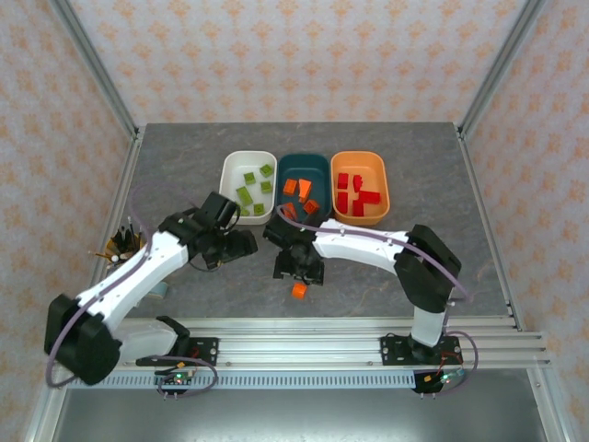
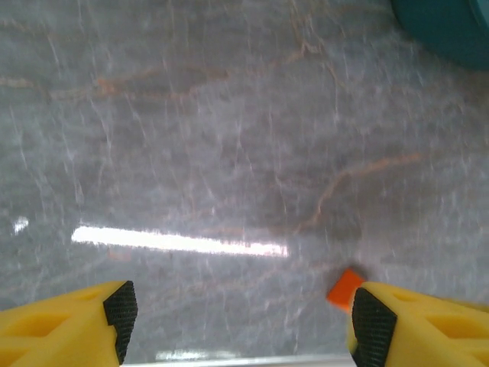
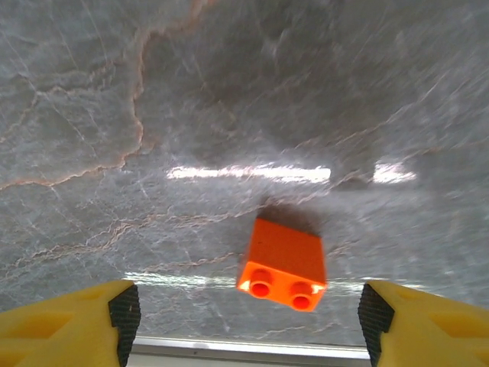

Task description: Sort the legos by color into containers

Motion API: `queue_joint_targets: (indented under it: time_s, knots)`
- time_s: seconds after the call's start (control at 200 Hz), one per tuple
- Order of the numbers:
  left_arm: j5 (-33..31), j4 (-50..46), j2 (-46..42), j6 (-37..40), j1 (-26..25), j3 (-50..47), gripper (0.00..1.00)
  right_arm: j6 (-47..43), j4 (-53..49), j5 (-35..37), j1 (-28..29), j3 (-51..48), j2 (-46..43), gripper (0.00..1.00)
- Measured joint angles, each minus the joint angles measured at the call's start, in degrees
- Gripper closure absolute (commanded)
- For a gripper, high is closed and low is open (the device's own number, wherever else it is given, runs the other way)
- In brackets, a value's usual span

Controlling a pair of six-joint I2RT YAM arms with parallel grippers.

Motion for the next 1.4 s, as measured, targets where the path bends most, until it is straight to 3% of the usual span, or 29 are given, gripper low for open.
queue_joint_targets:
  time_s: [0.17, 0.345, 0.681, 0.936, 1.211, 1.401]
  knots:
    - [3.61, -0.09, -9.22, 0.24, -0.7, -4.48, 0.2, 8.0, 0.42, -0.37, 0.68, -1.9, 0.9, 0.27]
    - [8.74, 0.52, -11.96, 1.36, -0.7, -7.28, 0.2, 11.74, 0.44, -0.98, 0.59, -1.95, 0.96, 0.31]
    - [11.13, 0.63, -11.98, 1.9, -0.7, -7.45, 0.21, 12.94, 1.84, -4.26, -0.94, -2.4, 3.48, 0.47]
    - [12.0, 1.53, -11.98, 1.9, -0.7, -7.82, 0.22, 13.7, 2.91, -5.14, -0.94, -3.28, 3.93, 0.67]
    - [12.15, 2.12, -11.69, 1.64, -0.74, -7.19, 0.22, 10.67, -0.87, -1.33, -1.57, 0.57, 3.85, 0.74]
    - [10.25, 2.03, -6.21, 1.11, -0.66, 1.36, 0.22, 2.54, -6.49, 1.29, -9.4, 12.46, 3.37, 0.74]
